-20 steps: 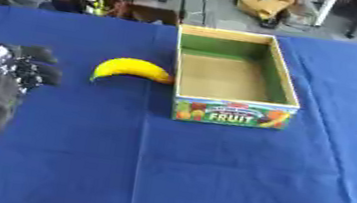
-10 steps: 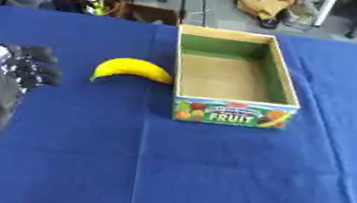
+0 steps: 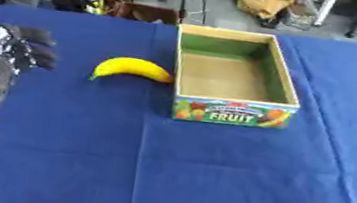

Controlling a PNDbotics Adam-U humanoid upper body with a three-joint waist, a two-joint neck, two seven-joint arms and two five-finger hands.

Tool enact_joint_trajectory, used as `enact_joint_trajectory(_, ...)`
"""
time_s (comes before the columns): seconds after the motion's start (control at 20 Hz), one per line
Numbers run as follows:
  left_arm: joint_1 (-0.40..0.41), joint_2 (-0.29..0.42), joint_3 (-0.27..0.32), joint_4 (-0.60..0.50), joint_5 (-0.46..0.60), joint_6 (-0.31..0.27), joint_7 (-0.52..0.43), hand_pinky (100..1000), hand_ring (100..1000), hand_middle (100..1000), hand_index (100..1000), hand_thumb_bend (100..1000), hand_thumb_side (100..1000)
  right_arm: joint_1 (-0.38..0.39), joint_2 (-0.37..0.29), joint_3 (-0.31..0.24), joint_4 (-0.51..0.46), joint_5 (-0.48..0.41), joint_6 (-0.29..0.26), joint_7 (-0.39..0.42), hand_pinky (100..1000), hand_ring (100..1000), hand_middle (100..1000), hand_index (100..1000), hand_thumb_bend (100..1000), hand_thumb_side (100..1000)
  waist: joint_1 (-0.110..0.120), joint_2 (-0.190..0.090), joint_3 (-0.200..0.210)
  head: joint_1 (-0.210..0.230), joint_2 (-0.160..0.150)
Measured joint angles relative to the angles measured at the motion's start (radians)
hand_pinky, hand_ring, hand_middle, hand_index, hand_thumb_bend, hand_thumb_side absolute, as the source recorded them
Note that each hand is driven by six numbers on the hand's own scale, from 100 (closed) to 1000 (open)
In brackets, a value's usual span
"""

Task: Pick up objects on the table and place them in the box.

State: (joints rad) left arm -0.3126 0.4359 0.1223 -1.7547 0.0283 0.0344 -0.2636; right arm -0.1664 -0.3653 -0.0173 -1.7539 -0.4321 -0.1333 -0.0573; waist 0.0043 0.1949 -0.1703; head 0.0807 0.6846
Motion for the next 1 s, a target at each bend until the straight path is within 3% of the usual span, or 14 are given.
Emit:
enact_joint_trajectory(0.25, -0.129, 0.103, -0.057, 0.072, -0.311, -0.034, -0.082, 701, 695, 708, 768, 337, 711, 0.0, 0.0, 0.006, 0.0, 0.0, 0.002, 0.004, 639, 665, 565, 754, 100, 879, 0.0, -0.006, -0.01, 0.004, 0.002)
enact_joint_trajectory(0.55, -0.313, 0.149, -0.144, 0.227, -0.618, -0.119, -0.179, 708, 693, 689, 776, 457, 566, 0.001, 0.0, 0.011, 0.0, 0.0, 0.005, 0.008, 639, 665, 565, 754, 100, 879, 0.0, -0.009, -0.021, 0.01, 0.009)
enact_joint_trajectory(1.0, -0.52, 0.134, -0.227, 0.569, -0.864, -0.257, -0.245, 669, 586, 598, 738, 551, 518, 0.007, 0.0, 0.018, 0.003, 0.0, 0.01, 0.013, 639, 665, 565, 754, 100, 879, 0.004, -0.01, -0.042, 0.022, 0.018)
